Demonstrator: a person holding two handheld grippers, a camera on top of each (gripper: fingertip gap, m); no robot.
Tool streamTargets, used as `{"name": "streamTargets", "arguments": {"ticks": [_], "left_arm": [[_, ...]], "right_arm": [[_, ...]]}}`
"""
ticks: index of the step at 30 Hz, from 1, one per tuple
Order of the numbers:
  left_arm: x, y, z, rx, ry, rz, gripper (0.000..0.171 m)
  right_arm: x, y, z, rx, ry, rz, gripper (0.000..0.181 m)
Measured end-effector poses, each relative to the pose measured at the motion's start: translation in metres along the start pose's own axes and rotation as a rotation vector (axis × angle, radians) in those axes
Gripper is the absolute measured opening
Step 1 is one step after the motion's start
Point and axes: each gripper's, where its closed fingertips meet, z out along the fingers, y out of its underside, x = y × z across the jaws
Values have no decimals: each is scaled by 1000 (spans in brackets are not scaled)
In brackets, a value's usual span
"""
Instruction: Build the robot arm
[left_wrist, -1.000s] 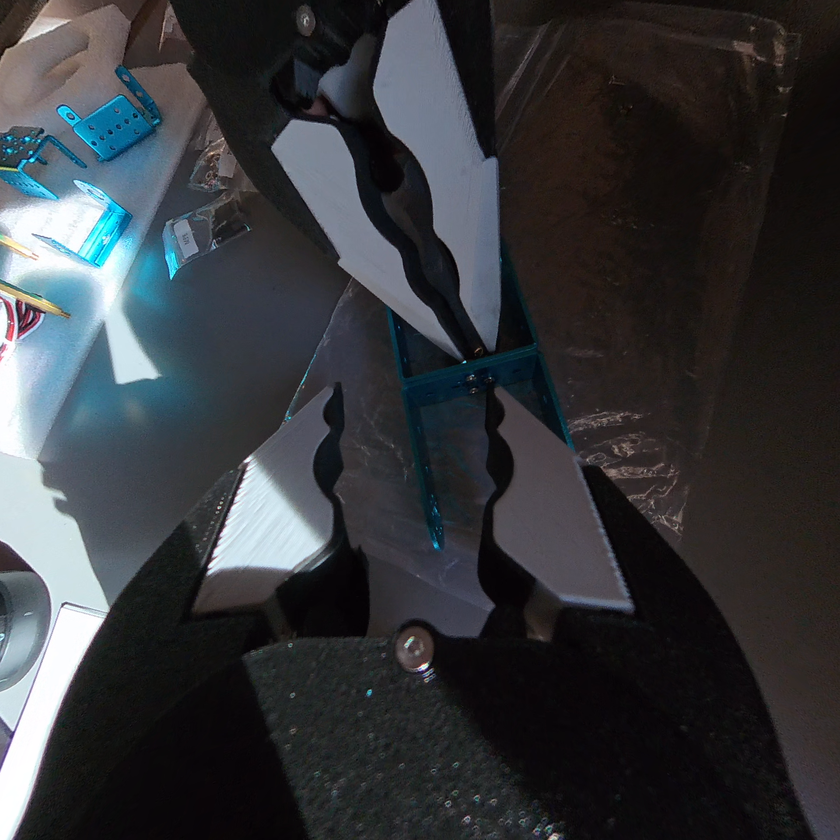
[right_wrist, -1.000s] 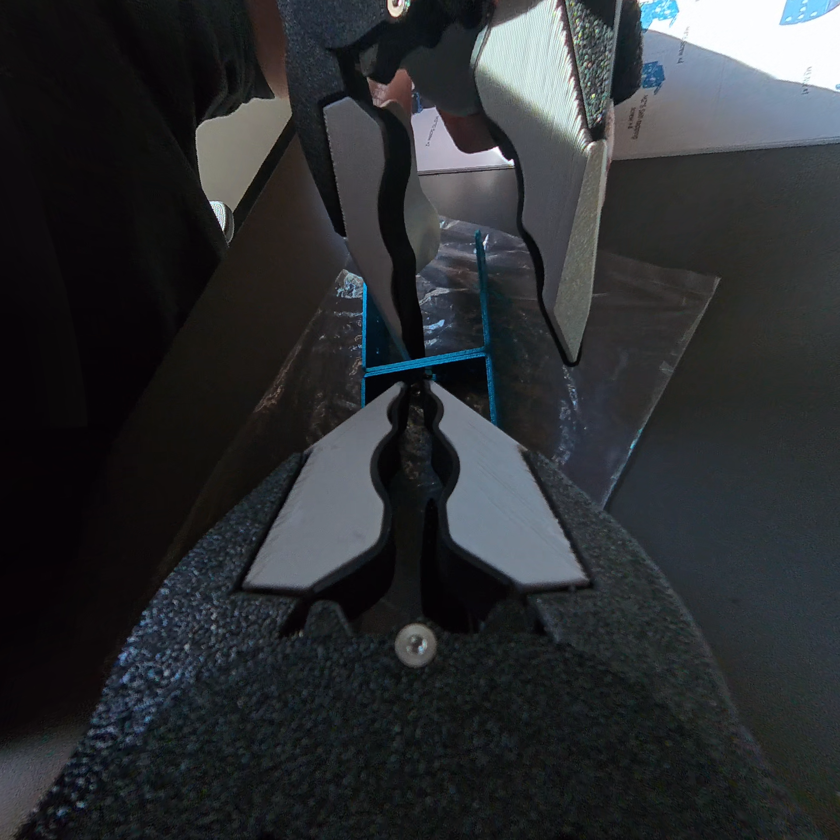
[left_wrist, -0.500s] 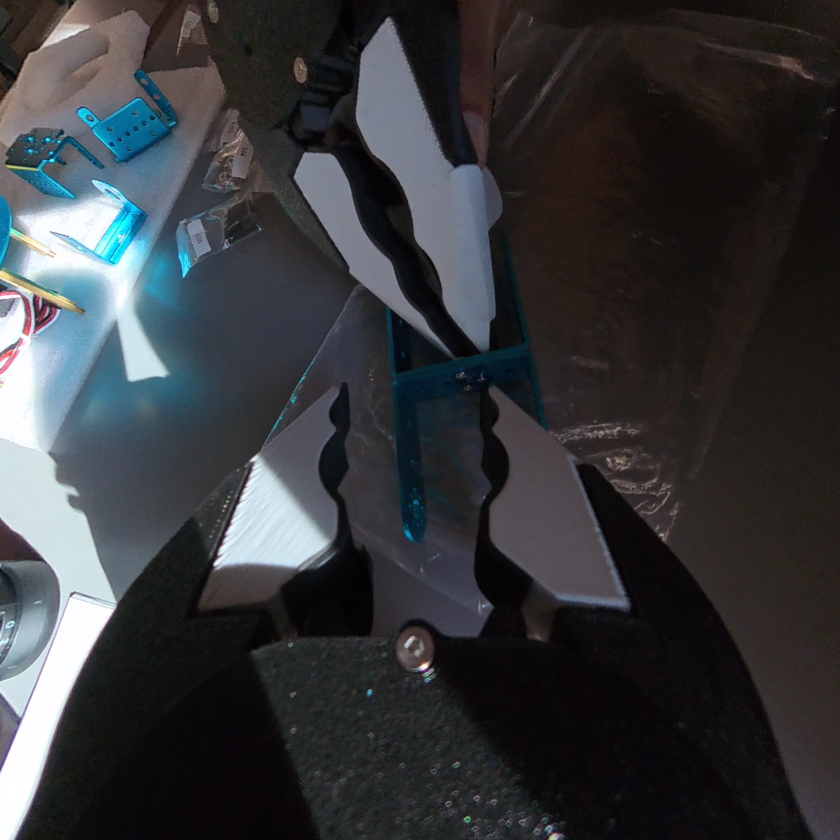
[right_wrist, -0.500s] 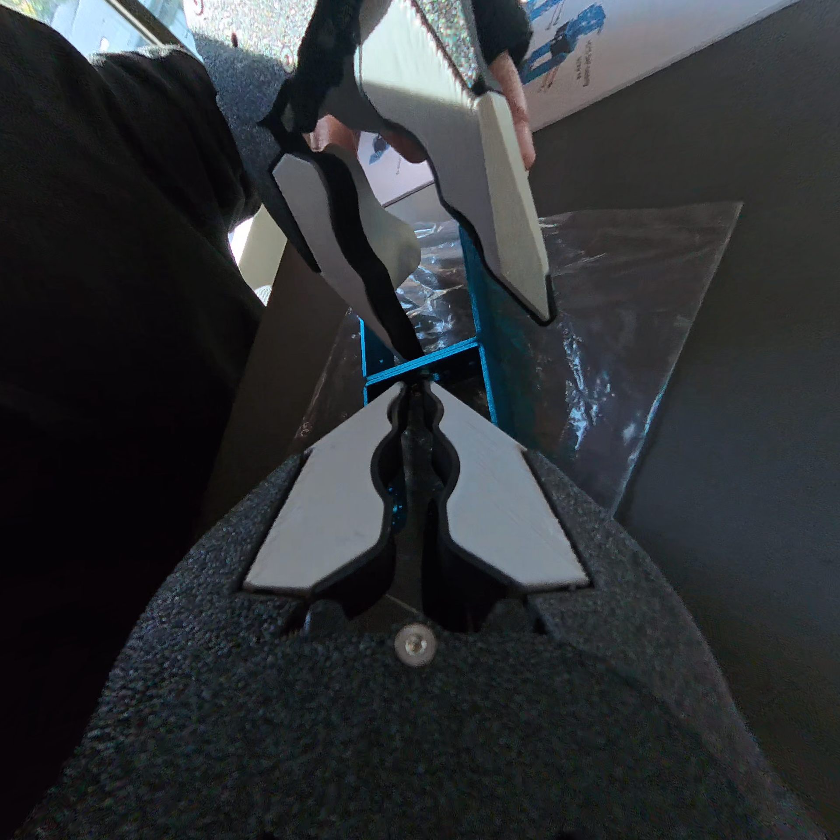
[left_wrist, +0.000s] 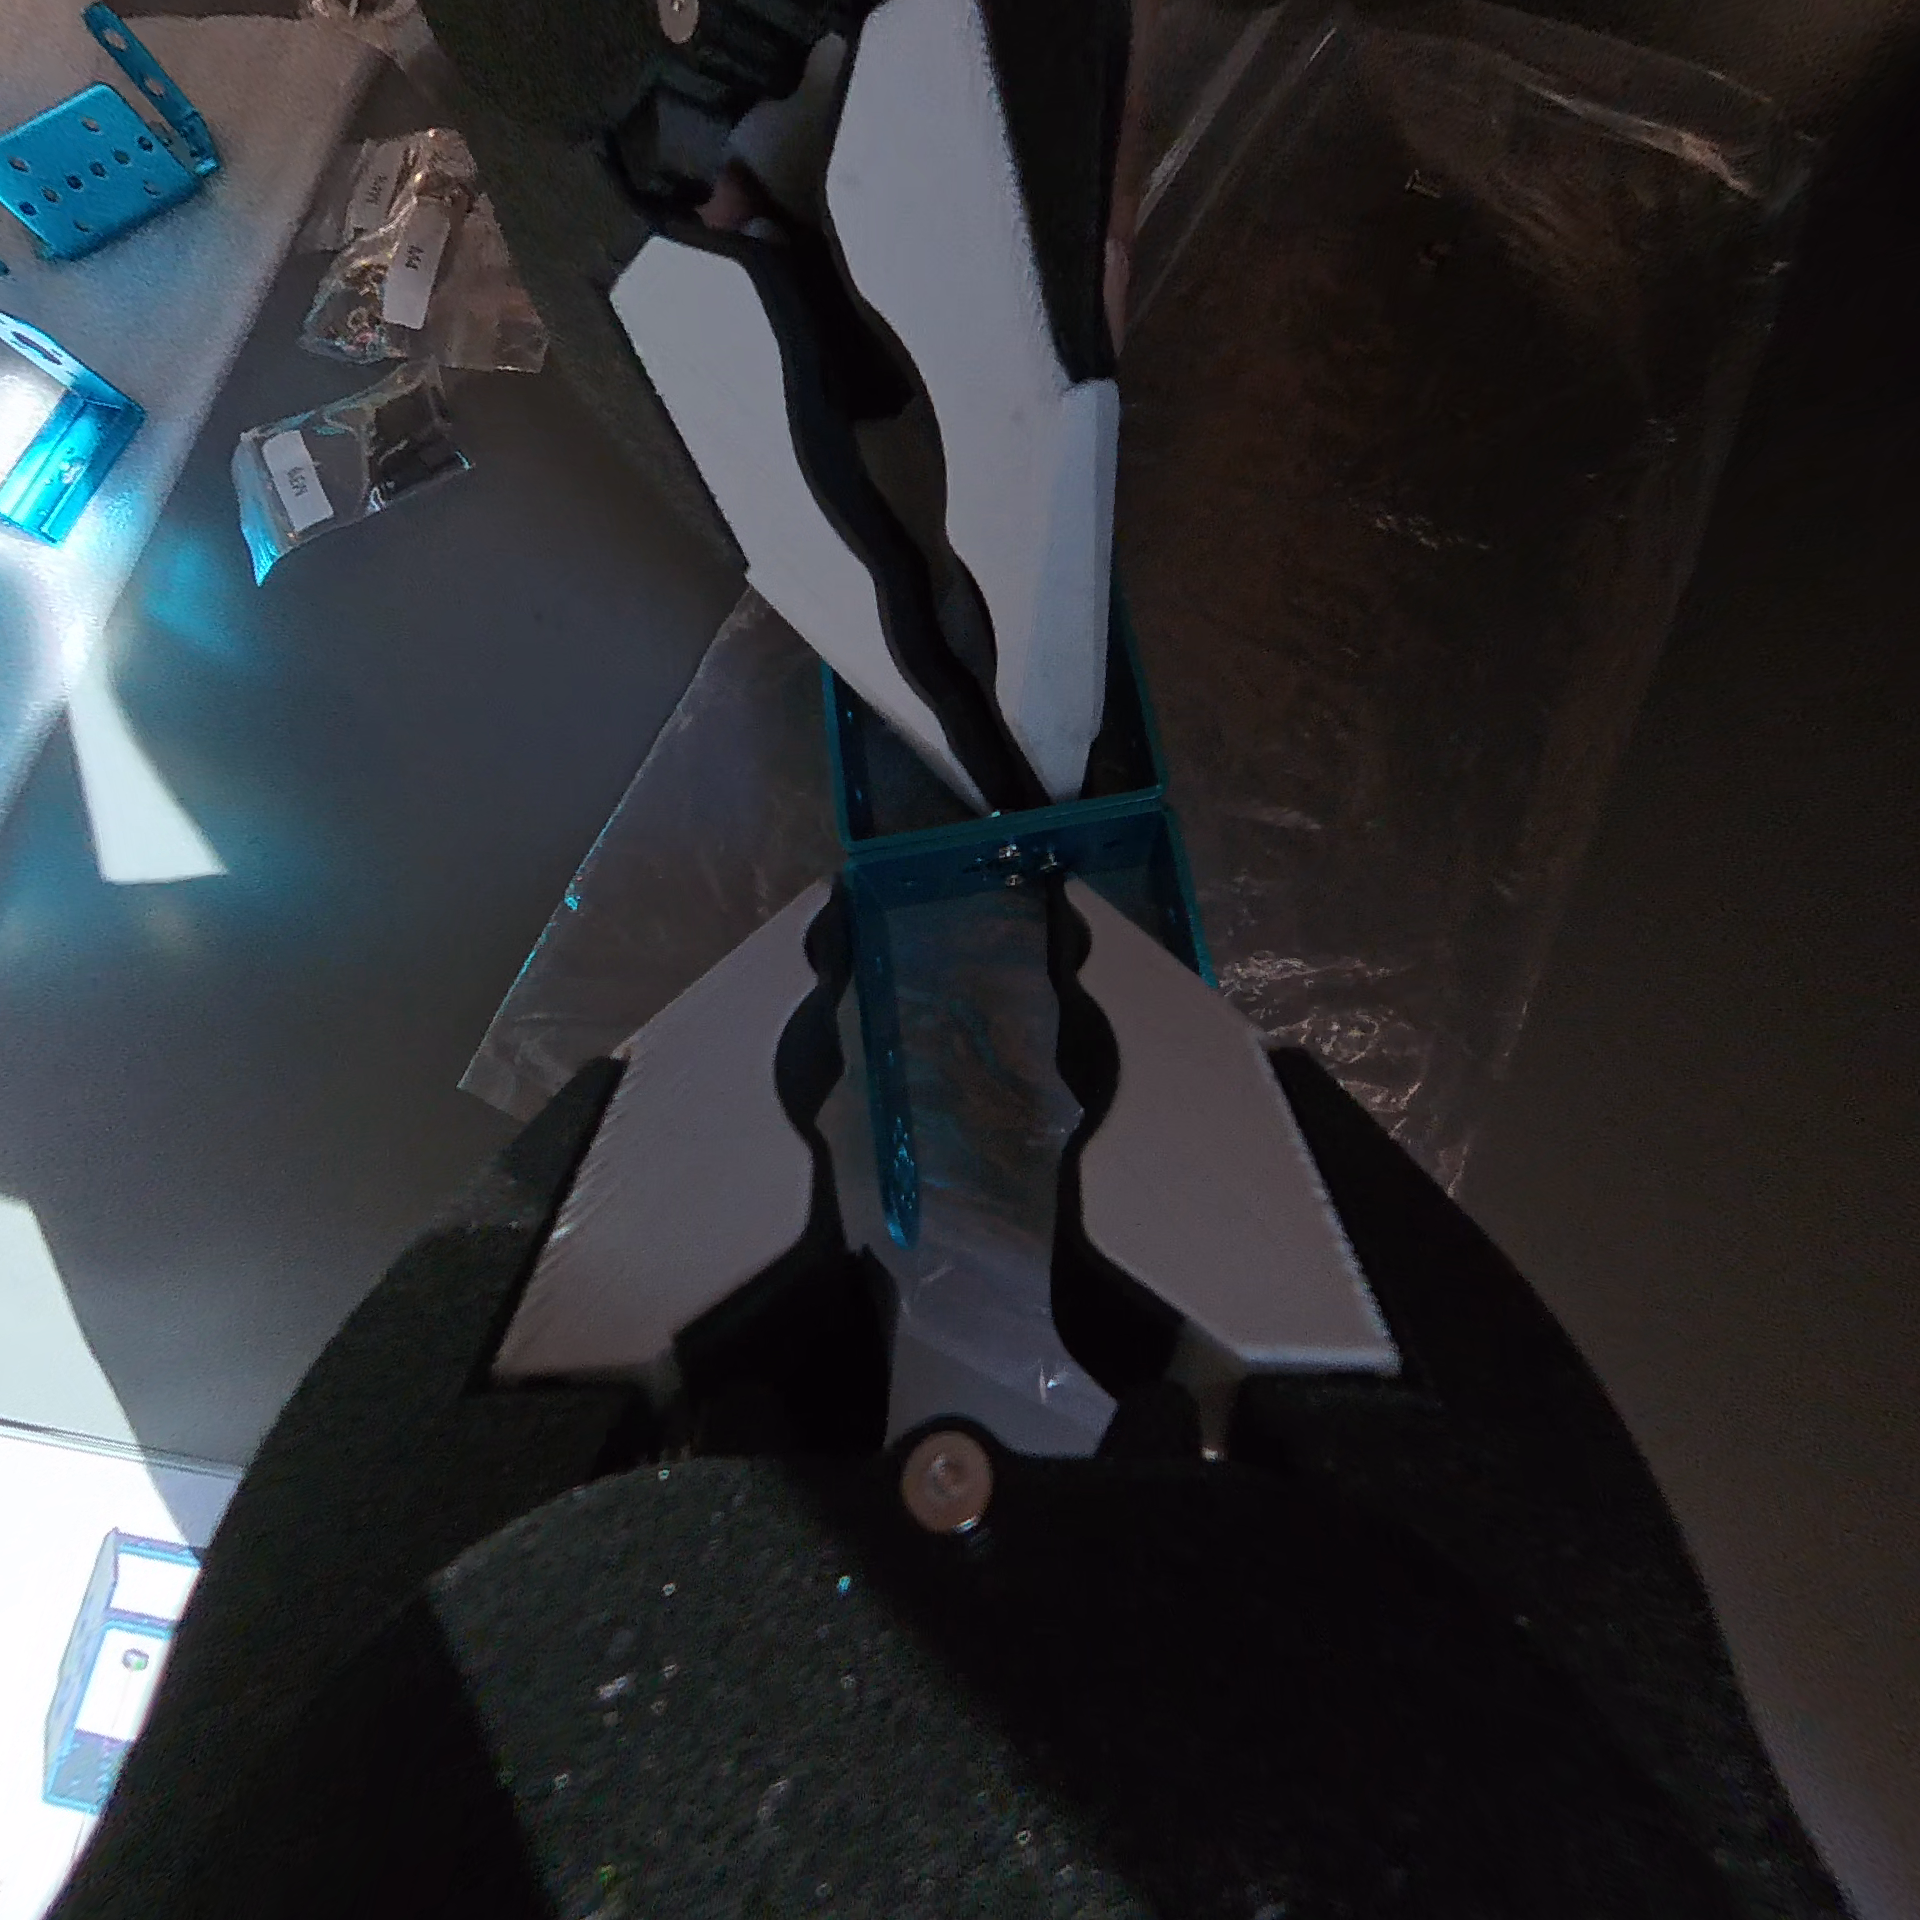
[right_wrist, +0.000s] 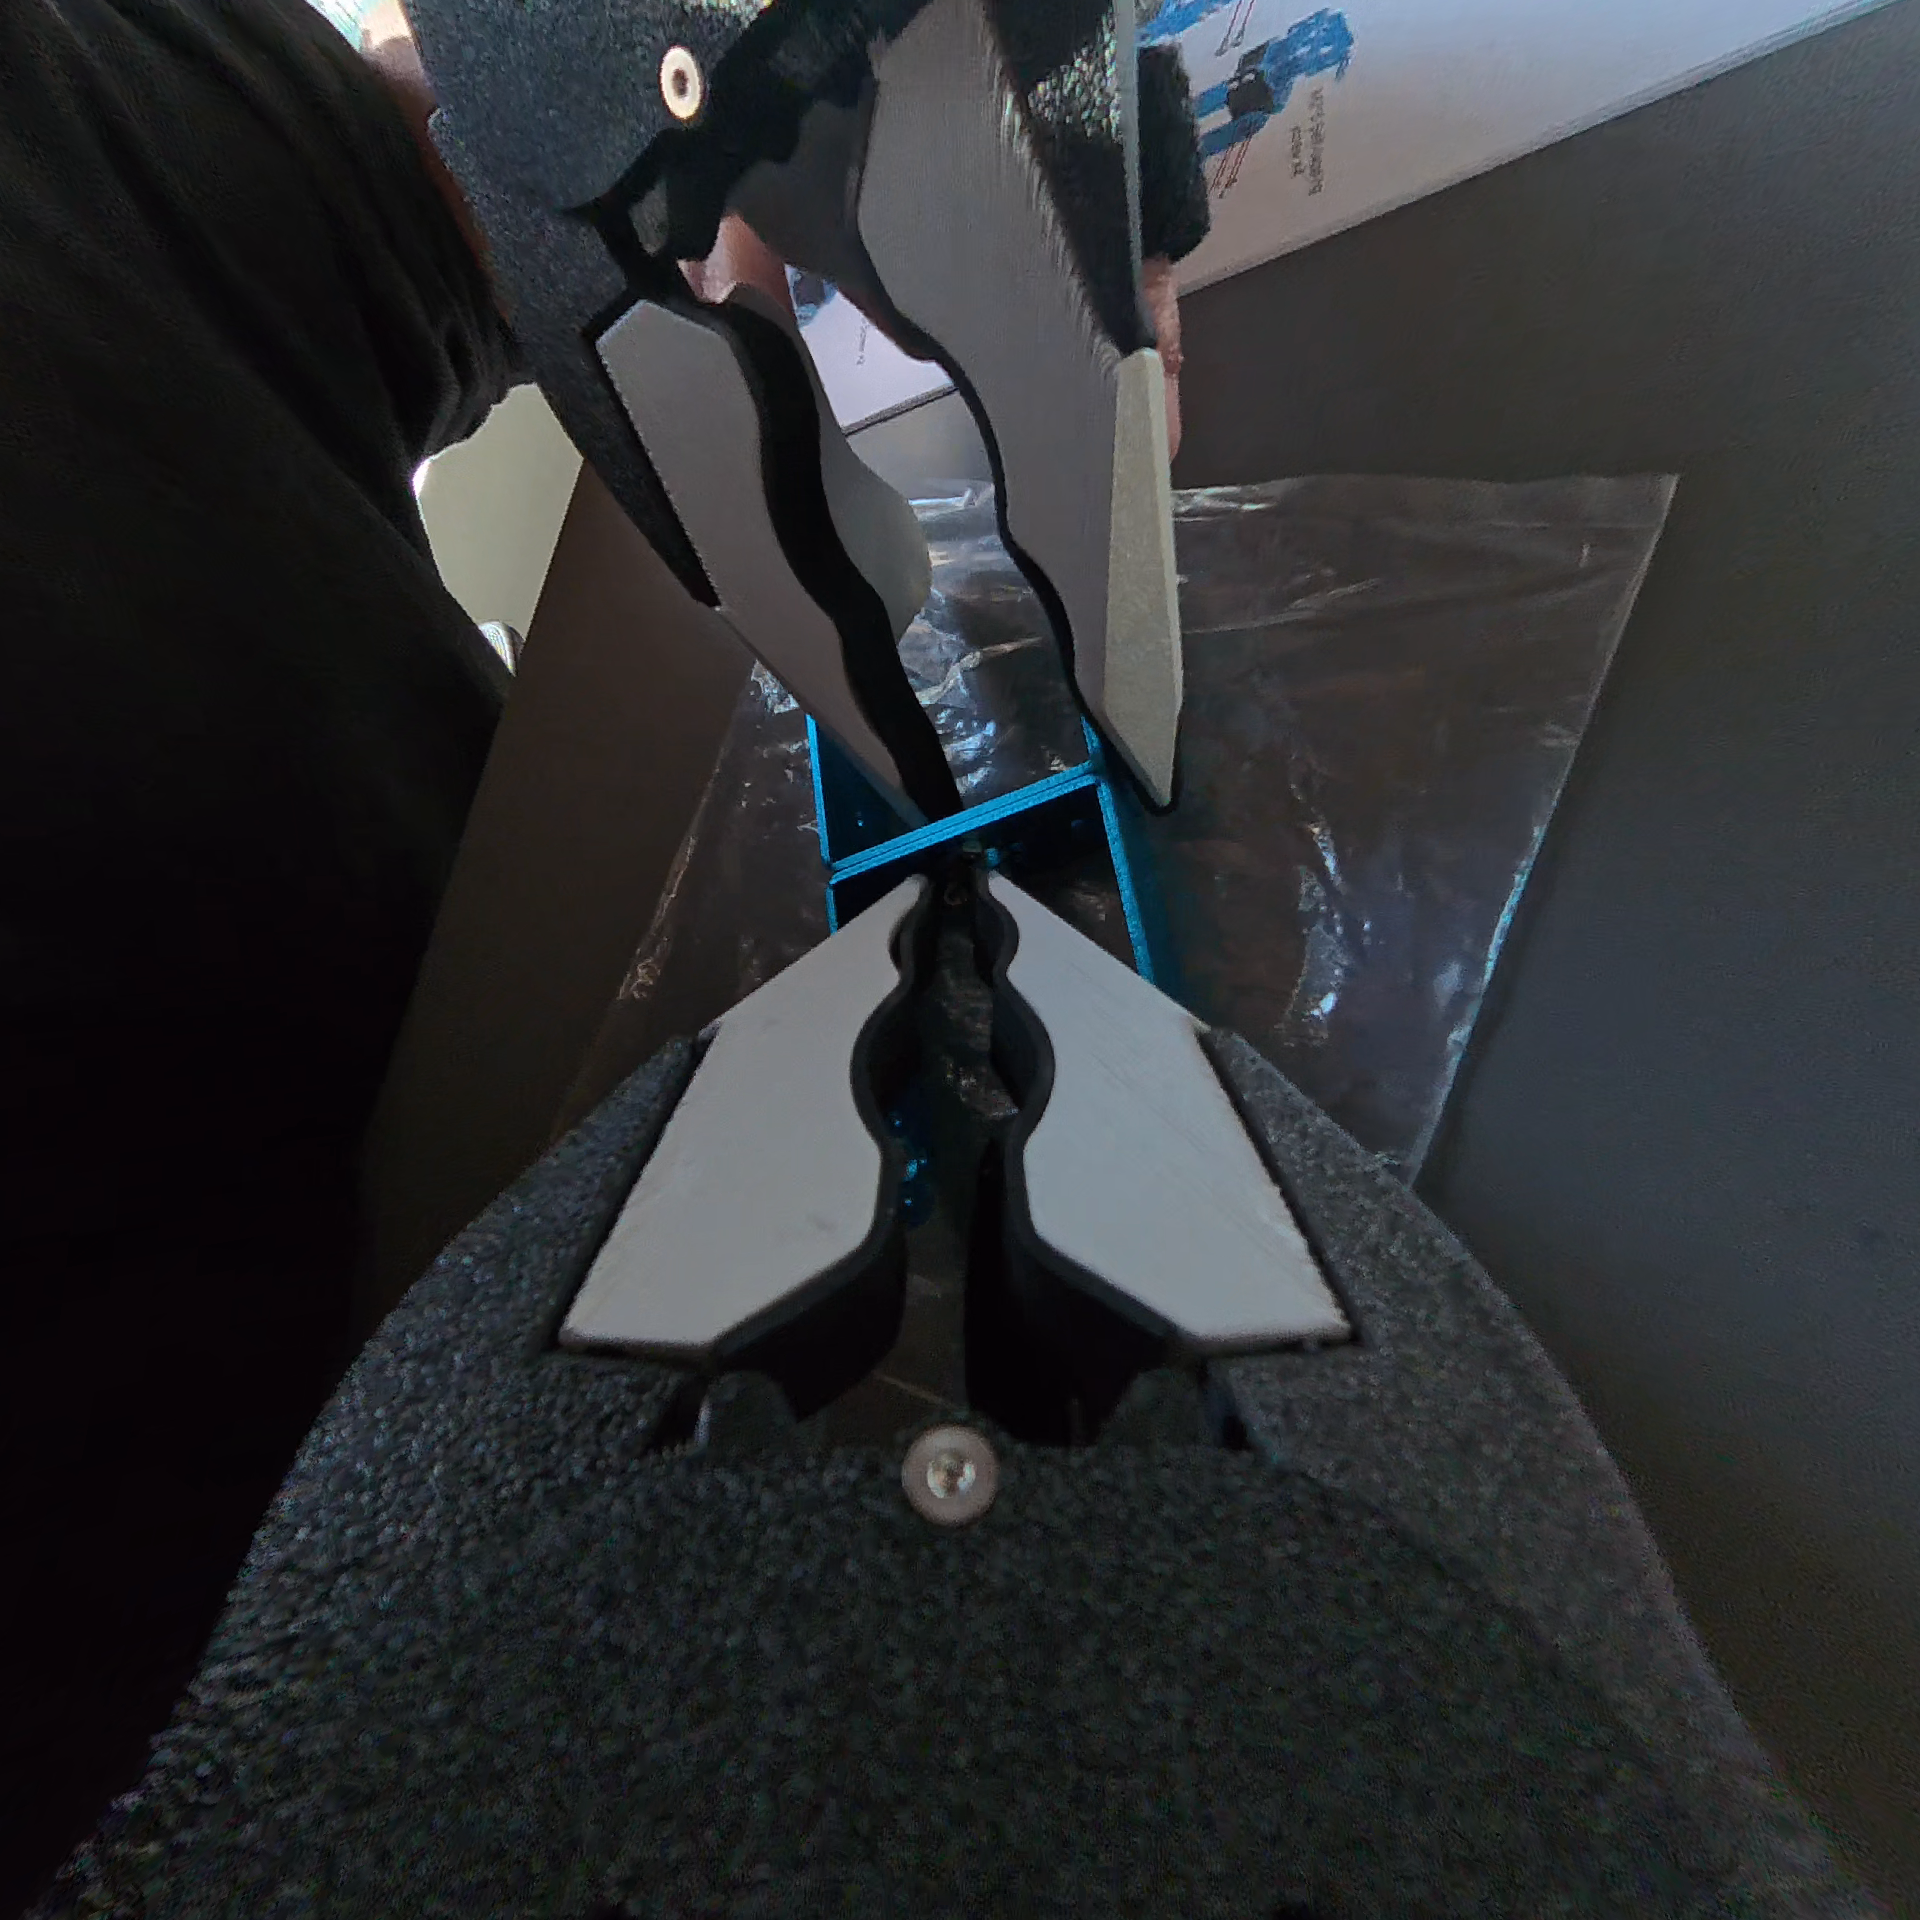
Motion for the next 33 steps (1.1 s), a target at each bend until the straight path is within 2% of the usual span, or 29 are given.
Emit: {"name": "streamTargets", "arguments": {"ticks": [8, 13, 19, 21, 25, 33], "left_arm": [[1, 0, 0, 3, -6, 16, 35], [1, 0, -2, 12, -3, 6, 35], [-1, -3, -5, 35, -15, -2, 39], [-1, -4, -4, 35, -10, -5, 39], [1, -7, -3, 45, -1, -15, 42], [1, -5, -1, 29, 25, -71, 42]], "right_arm": [[-3, 2, 1, -21, 25, -73, 4], [-4, 4, -4, -22, 13, -59, 5], [4, 11, -37, -75, 54, -124, 5], [-3, 17, -54, -100, -11, -130, 5], [-4, 30, -75, -103, -30, -133, 5], [6, 68, -62, -207, 51, -236, 6]]}}
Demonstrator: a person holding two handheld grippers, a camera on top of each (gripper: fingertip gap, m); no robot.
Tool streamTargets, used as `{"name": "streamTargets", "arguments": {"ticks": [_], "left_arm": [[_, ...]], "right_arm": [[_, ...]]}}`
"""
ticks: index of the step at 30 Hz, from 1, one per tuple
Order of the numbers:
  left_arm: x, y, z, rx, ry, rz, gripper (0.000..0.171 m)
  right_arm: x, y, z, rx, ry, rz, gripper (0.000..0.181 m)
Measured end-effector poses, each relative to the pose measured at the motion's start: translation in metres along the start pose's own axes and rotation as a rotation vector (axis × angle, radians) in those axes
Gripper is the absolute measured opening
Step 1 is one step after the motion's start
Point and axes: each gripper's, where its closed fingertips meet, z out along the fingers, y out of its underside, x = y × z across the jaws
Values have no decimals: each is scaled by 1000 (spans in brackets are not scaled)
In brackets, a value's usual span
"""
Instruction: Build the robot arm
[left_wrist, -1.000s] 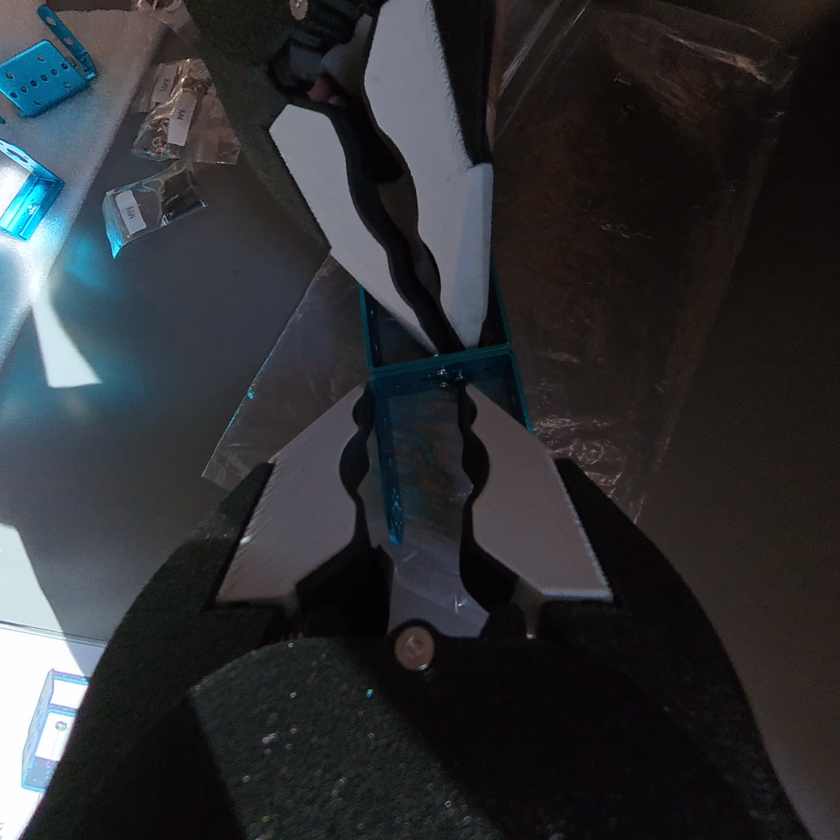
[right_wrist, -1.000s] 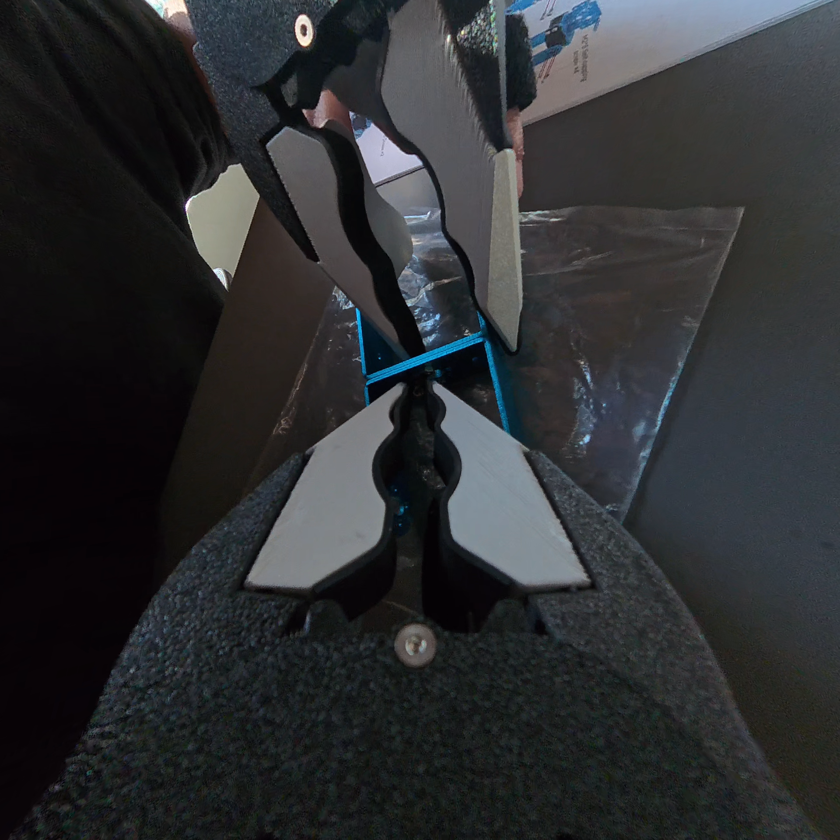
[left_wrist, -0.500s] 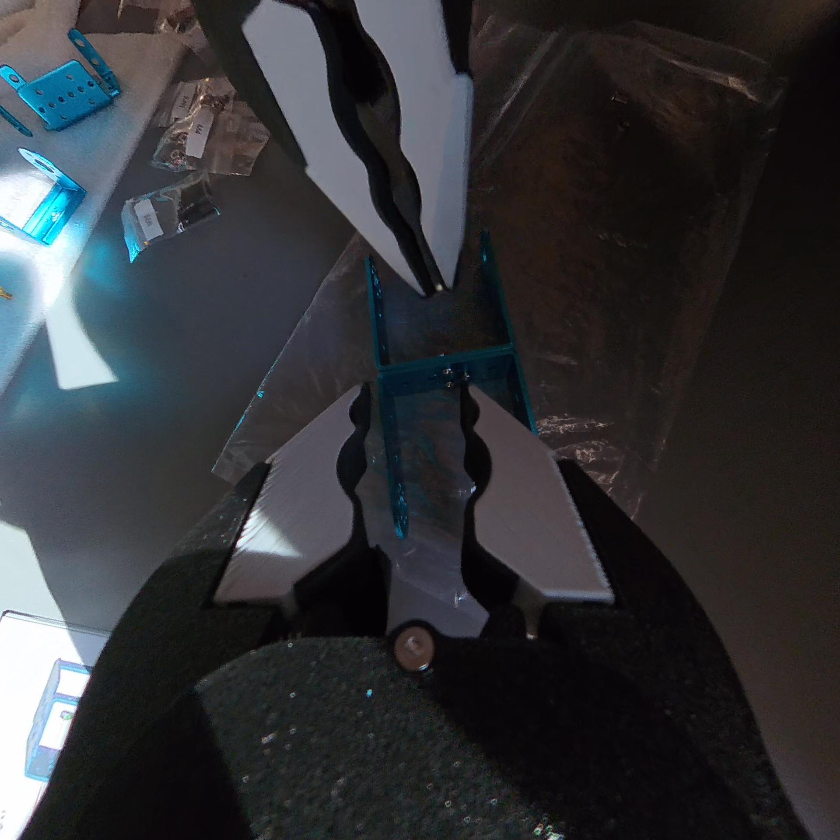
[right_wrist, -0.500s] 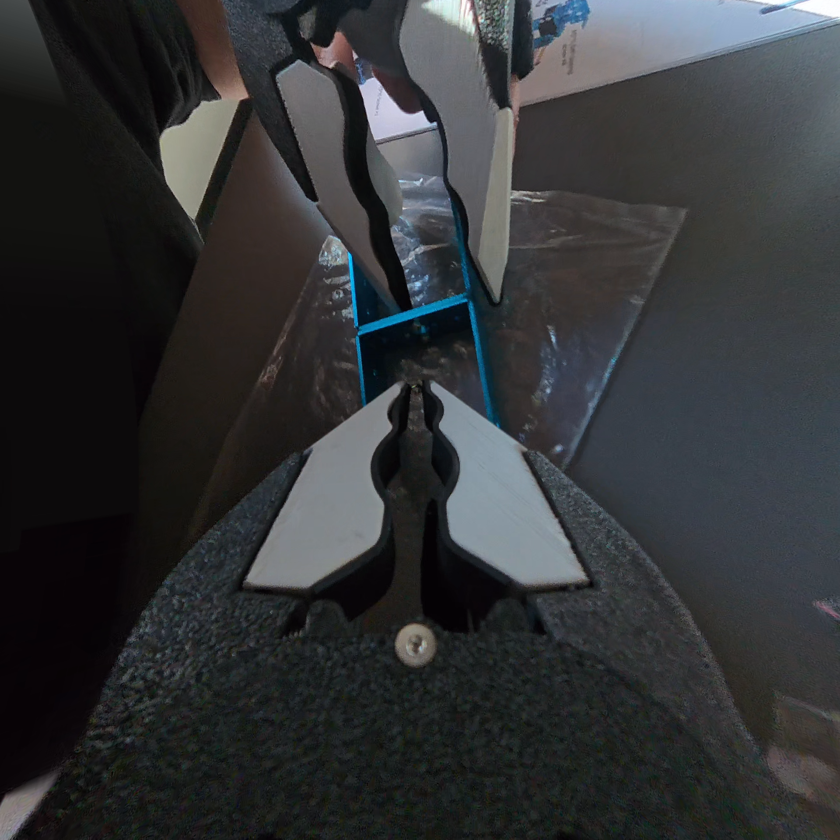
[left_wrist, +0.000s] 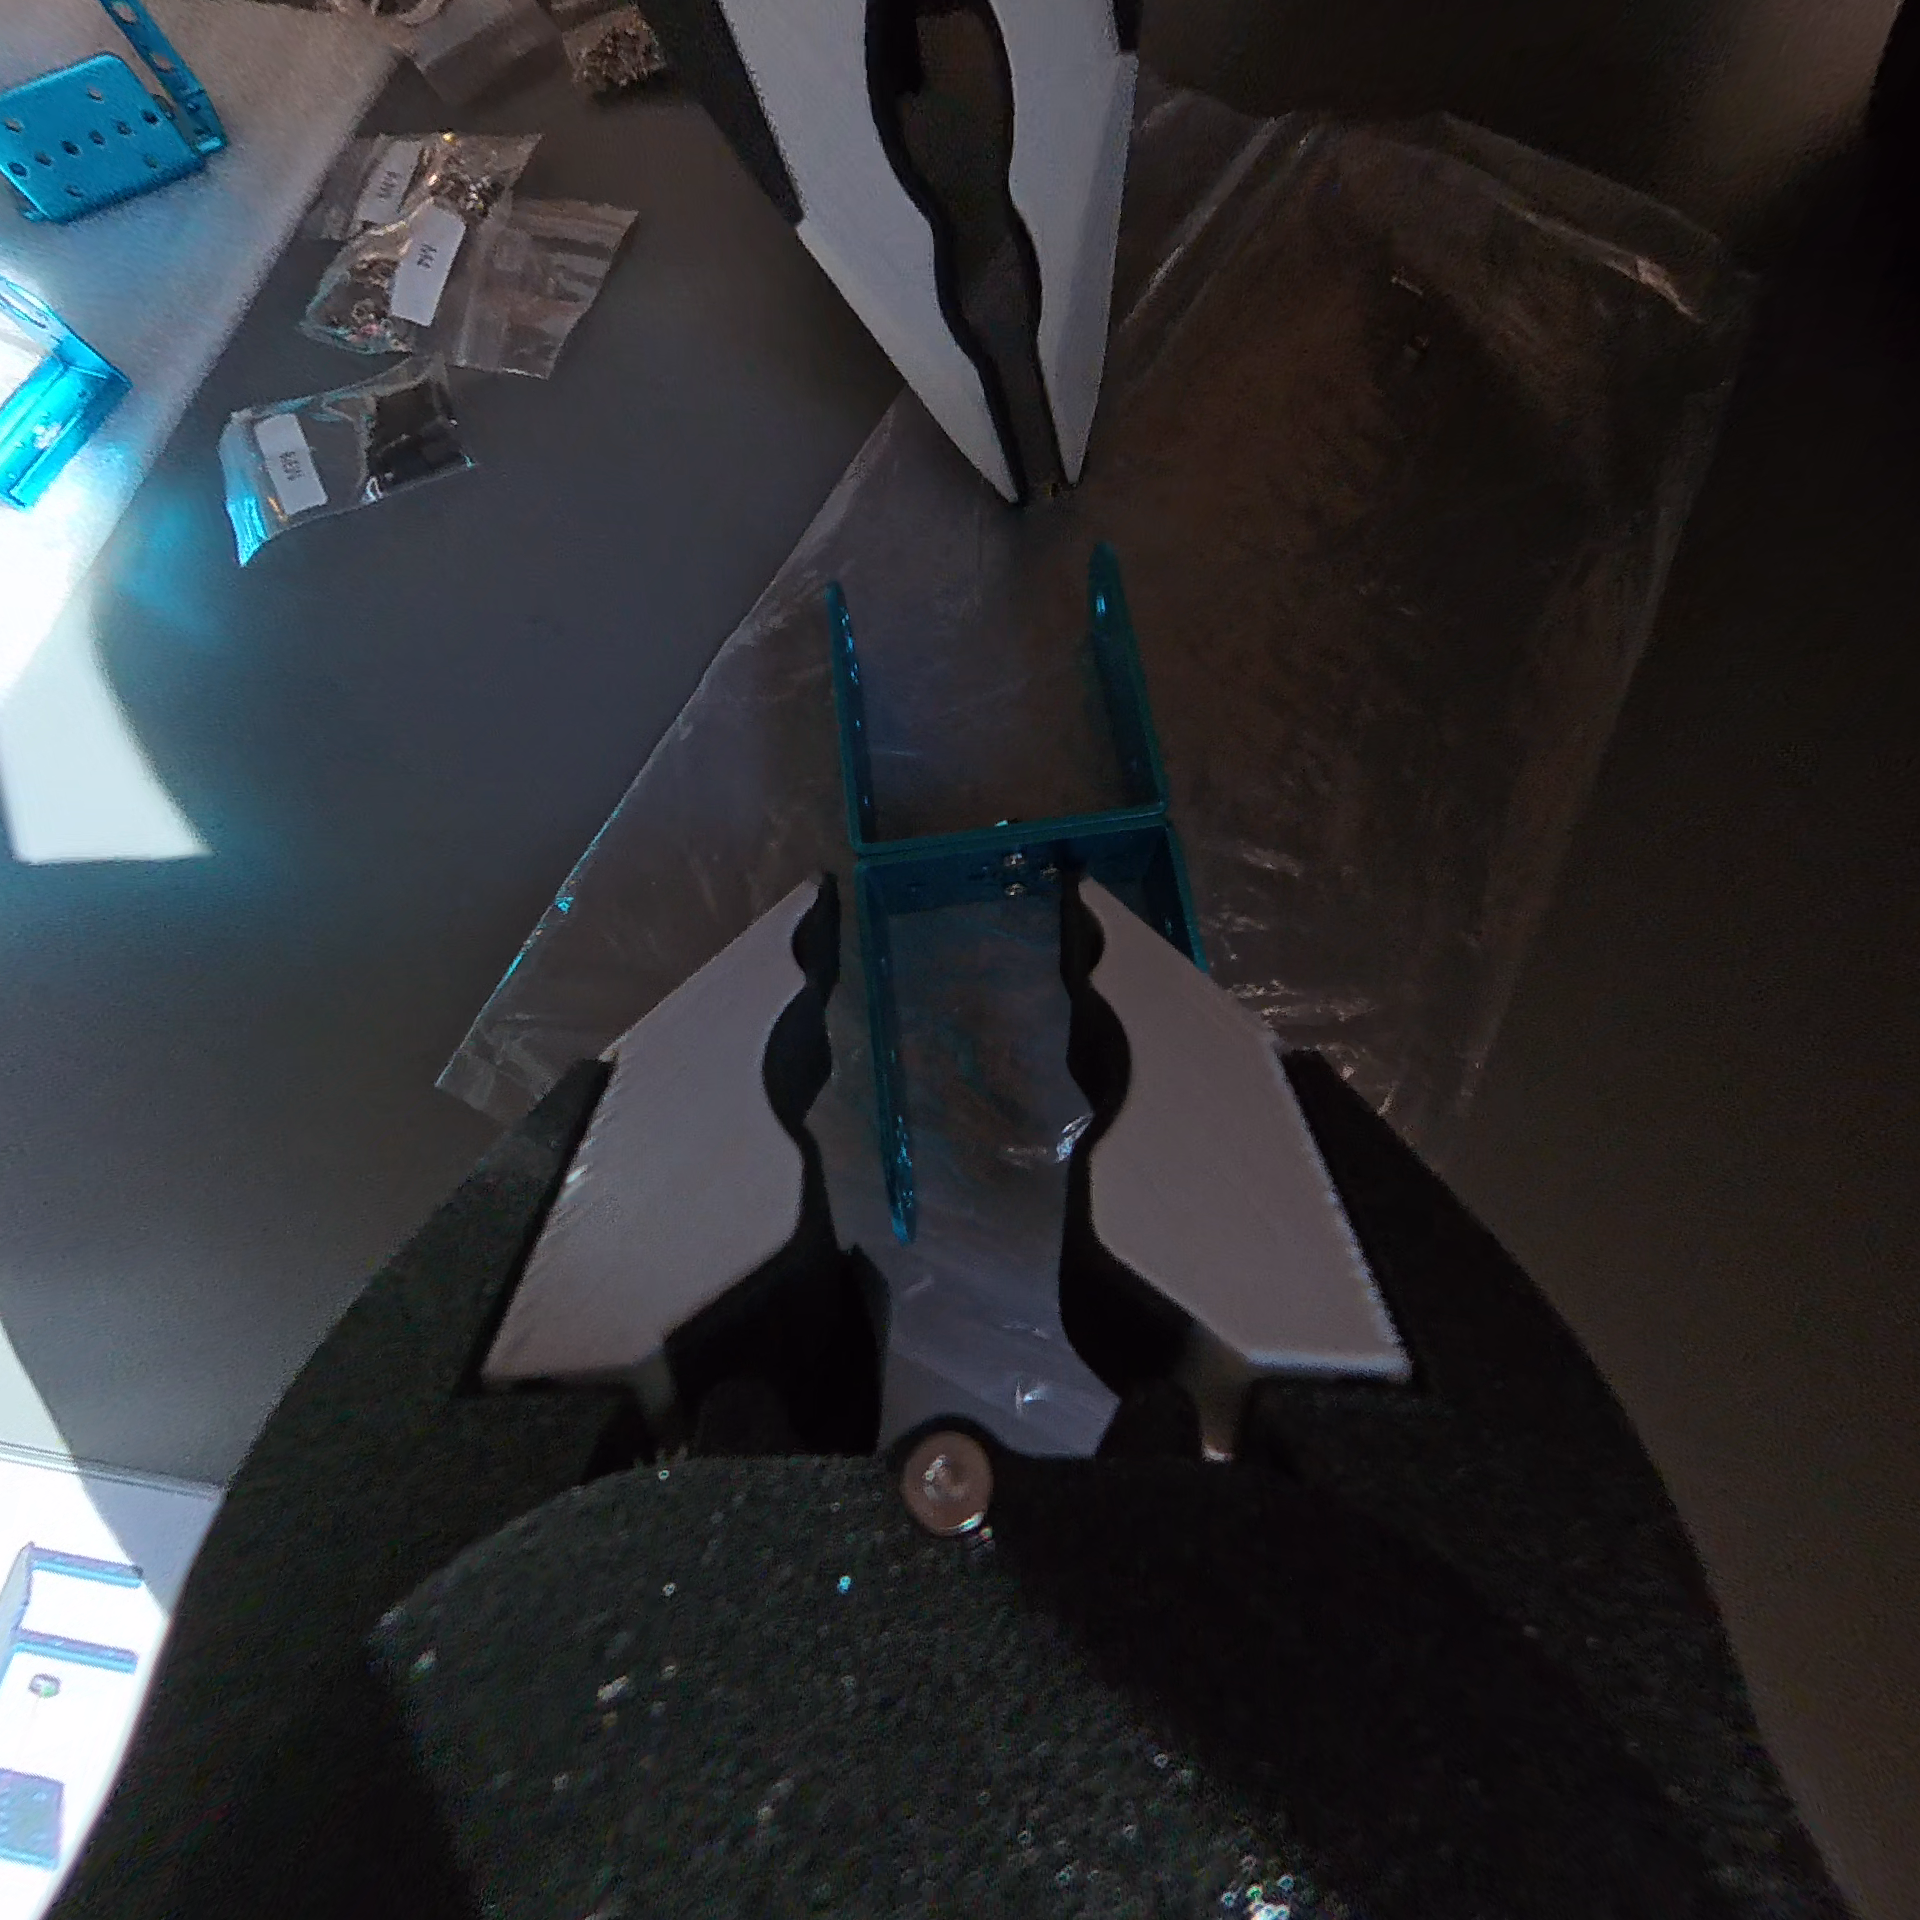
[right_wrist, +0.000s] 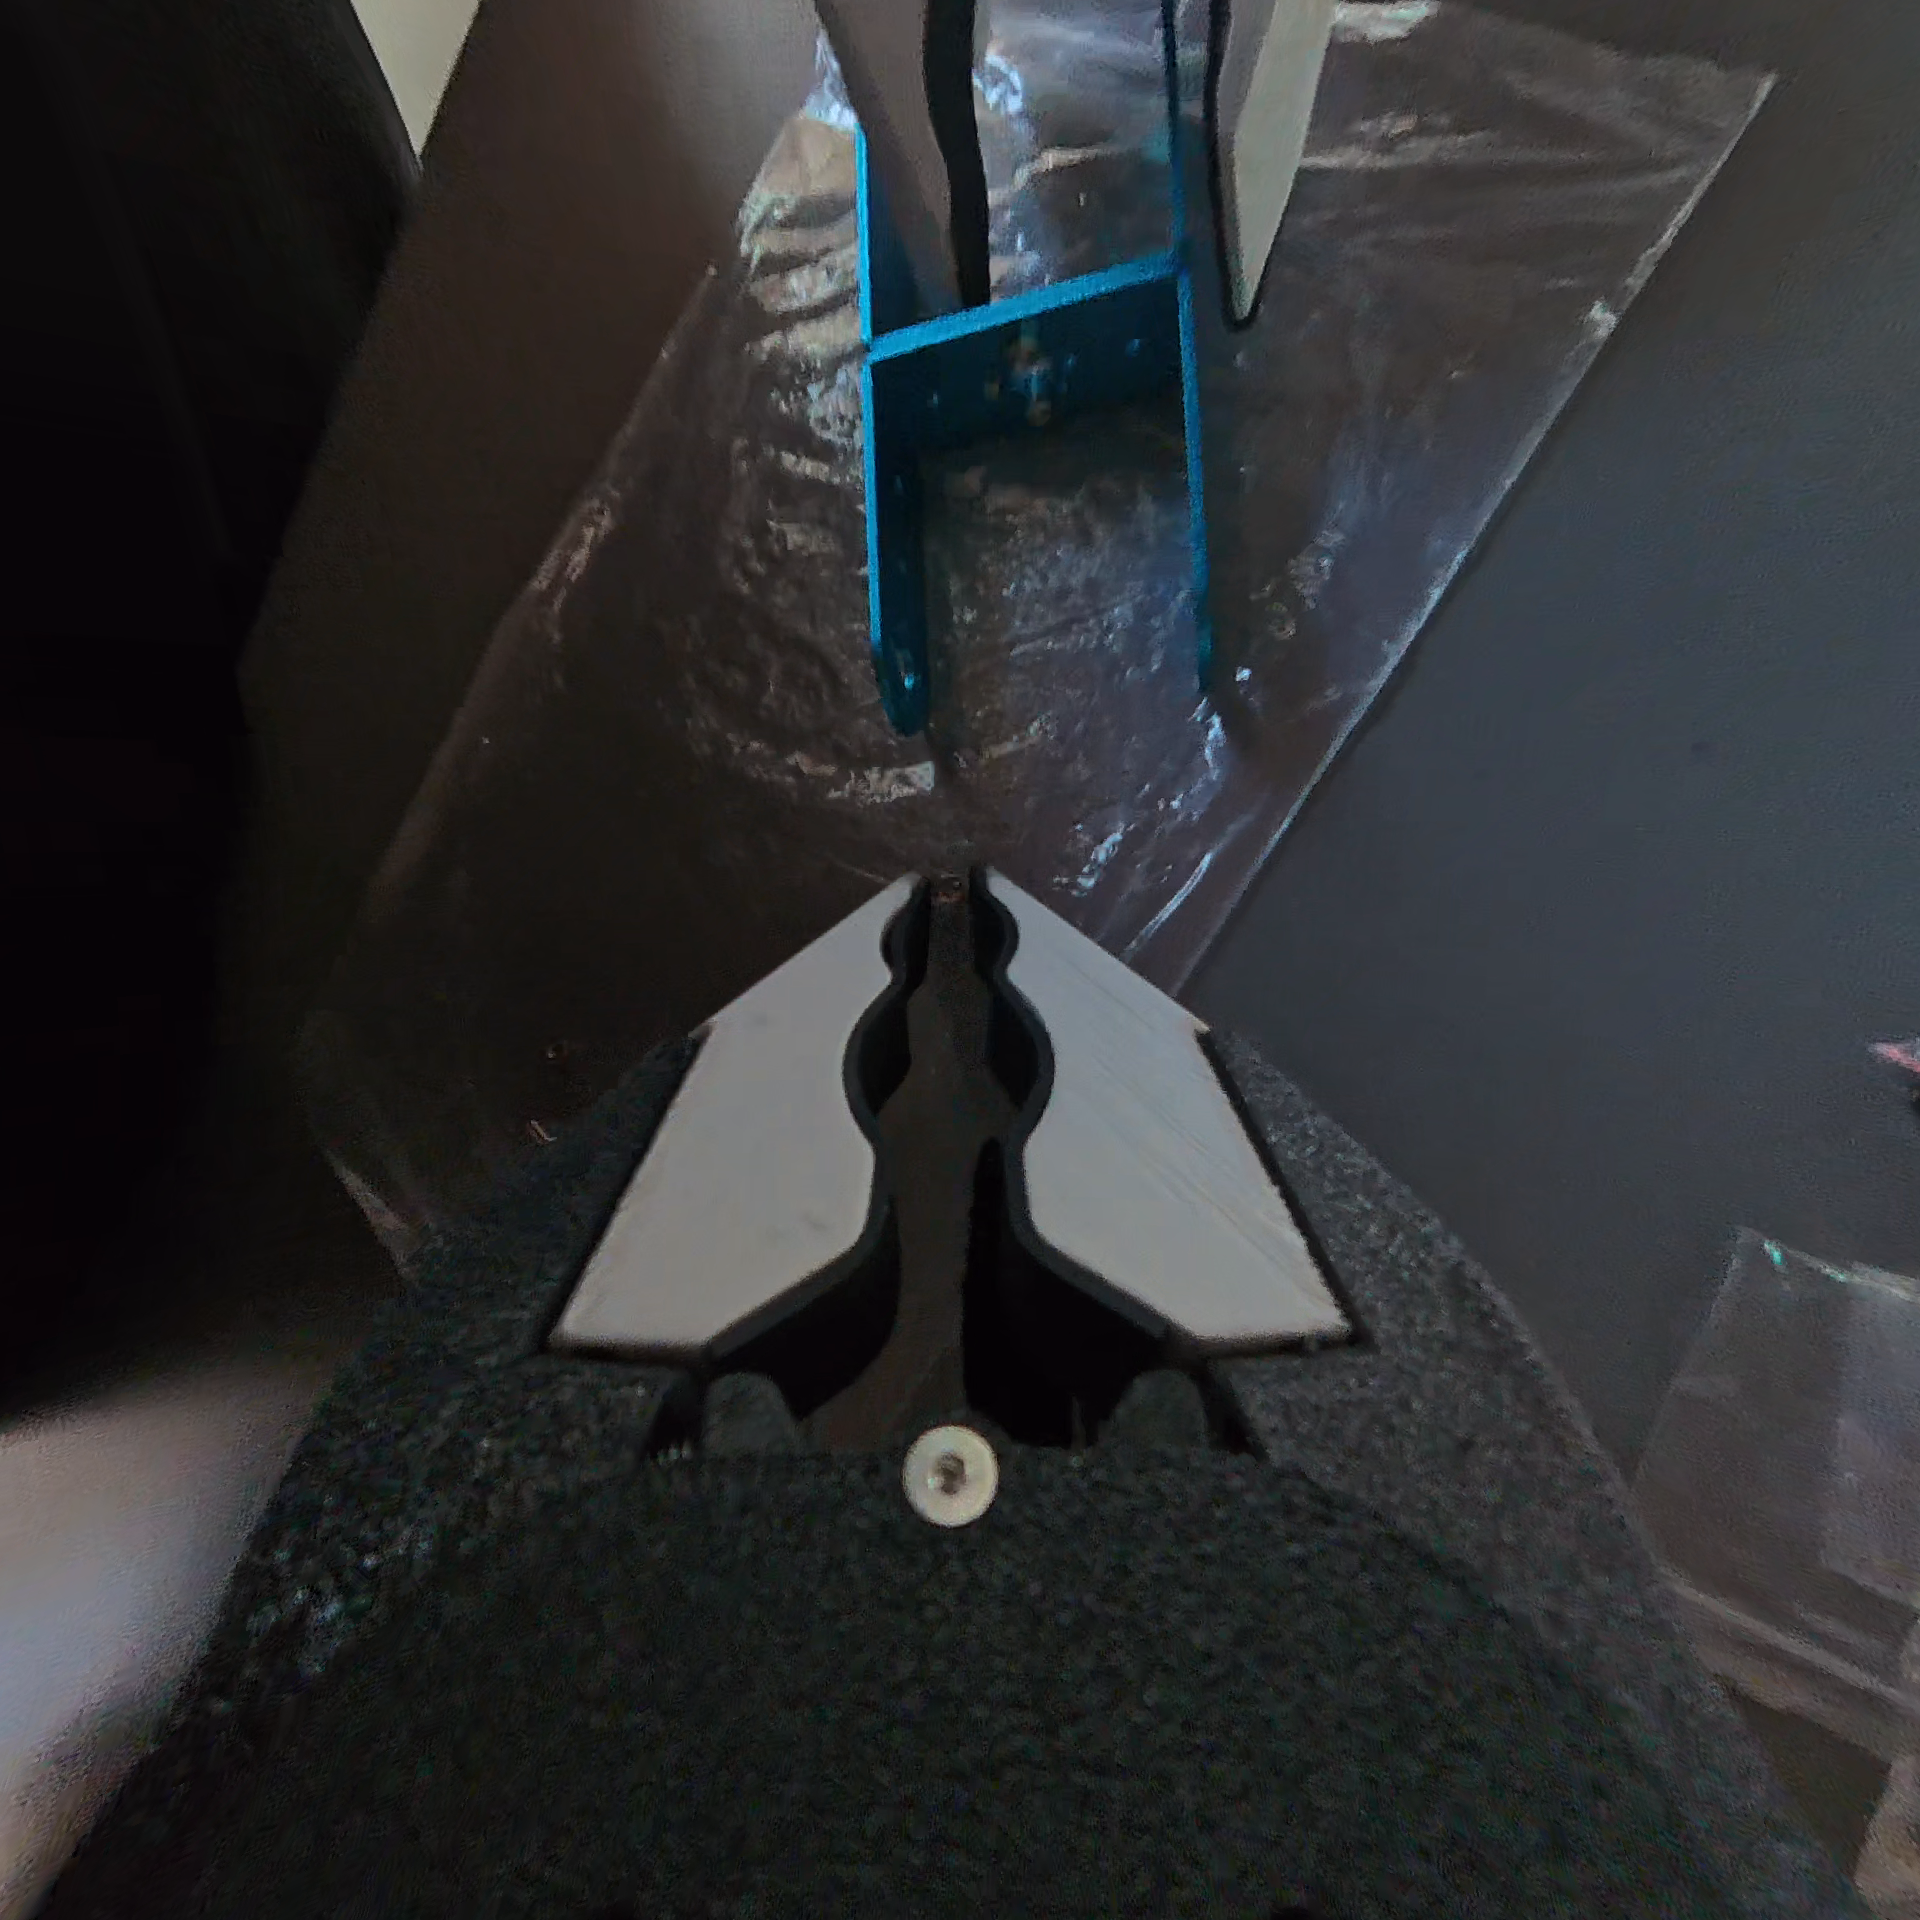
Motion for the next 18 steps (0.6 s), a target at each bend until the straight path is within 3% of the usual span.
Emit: {"name": "streamTargets", "arguments": {"ticks": [5, 8, 11, 16, 18], "left_arm": [[1, 0, 0, 1, 27, -39, 38], [1, 1, 1, -7, 28, -42, 37], [0, 1, 1, -10, 25, -45, 37], [1, 1, 1, -11, 28, -54, 37], [1, 1, 1, -12, 26, -56, 37]], "right_arm": [[2, -7, -2, 42, 15, -32, 26], [0, -19, -7, 106, 24, -61, 26], [-4, -33, -2, 164, 42, -116, 24], [-2, -27, 23, 79, 108, -181, 16], [-7, -33, 23, 102, 91, -184, 1]]}}
